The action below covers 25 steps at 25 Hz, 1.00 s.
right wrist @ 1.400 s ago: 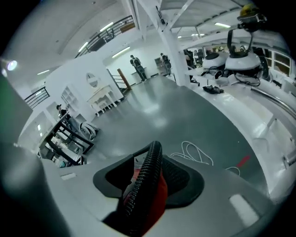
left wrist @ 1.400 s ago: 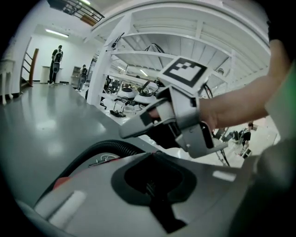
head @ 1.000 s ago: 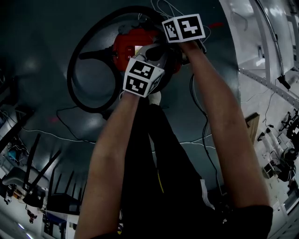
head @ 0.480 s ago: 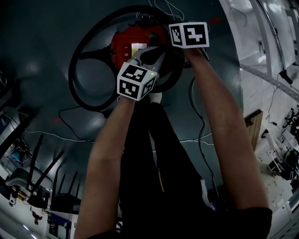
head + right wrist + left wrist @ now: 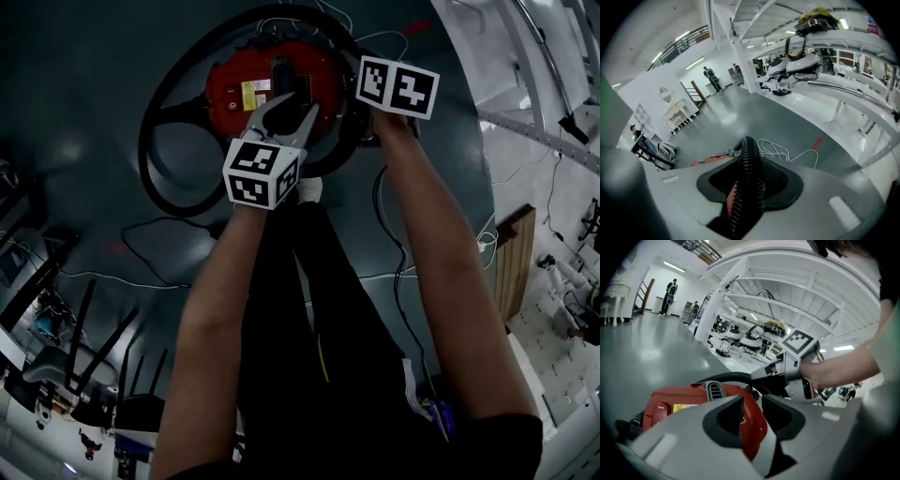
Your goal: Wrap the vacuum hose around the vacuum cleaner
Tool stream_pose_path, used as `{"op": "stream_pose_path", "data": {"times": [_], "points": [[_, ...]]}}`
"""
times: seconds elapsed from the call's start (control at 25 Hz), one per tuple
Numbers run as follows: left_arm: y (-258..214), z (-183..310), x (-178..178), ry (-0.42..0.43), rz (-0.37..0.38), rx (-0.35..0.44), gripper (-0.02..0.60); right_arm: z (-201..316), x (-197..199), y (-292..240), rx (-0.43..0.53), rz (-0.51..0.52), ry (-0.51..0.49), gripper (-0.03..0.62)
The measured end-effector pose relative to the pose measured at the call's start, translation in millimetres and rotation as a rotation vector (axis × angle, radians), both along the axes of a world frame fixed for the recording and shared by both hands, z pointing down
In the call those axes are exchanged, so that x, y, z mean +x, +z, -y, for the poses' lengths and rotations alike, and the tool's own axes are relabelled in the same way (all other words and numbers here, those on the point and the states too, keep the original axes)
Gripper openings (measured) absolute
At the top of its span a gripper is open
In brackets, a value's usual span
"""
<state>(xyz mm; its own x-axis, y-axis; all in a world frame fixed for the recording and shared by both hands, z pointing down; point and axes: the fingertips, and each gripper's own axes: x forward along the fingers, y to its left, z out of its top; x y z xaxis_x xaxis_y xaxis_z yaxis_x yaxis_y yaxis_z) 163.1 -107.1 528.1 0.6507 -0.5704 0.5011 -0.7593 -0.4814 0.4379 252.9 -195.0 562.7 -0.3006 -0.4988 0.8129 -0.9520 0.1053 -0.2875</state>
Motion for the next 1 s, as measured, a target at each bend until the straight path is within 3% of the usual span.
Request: {"op": "stream_pose_path", "data": {"times": [0.2,0.36,0.48,0.68,0.76,0.84,1.0], "points": [[-8,-20,22,0.053,-0.027,0.032,0.137,-20,20,-11,-0.005,0.112,0.139,0.146],[-8,-44,47,0.141,-0.105,-0.002,0.183,-32,29,-16,-0.022,0.228,0.273,0.133],[3,-59,64,0.197,-0.114,-0.029,0.217,-42,35,-13,-0.045,0.283,0.324,0.122],[43,-73,81,0.288,-0.05,-0.096,0.252,-65,37,13,-0.119,0.299,0.336,0.109],[49,-70,85,0.293,-0.048,-0.082,0.204,-68,34,21,-0.12,0.294,0.307,0.107],[50,-67,87,0.3,-0.045,-0.059,0.195,-67,32,24,-0.111,0.277,0.274,0.106],[60,-75,89,0.303,-0.011,-0.096,0.14,-72,29,31,-0.128,0.261,0.241,0.106]]}}
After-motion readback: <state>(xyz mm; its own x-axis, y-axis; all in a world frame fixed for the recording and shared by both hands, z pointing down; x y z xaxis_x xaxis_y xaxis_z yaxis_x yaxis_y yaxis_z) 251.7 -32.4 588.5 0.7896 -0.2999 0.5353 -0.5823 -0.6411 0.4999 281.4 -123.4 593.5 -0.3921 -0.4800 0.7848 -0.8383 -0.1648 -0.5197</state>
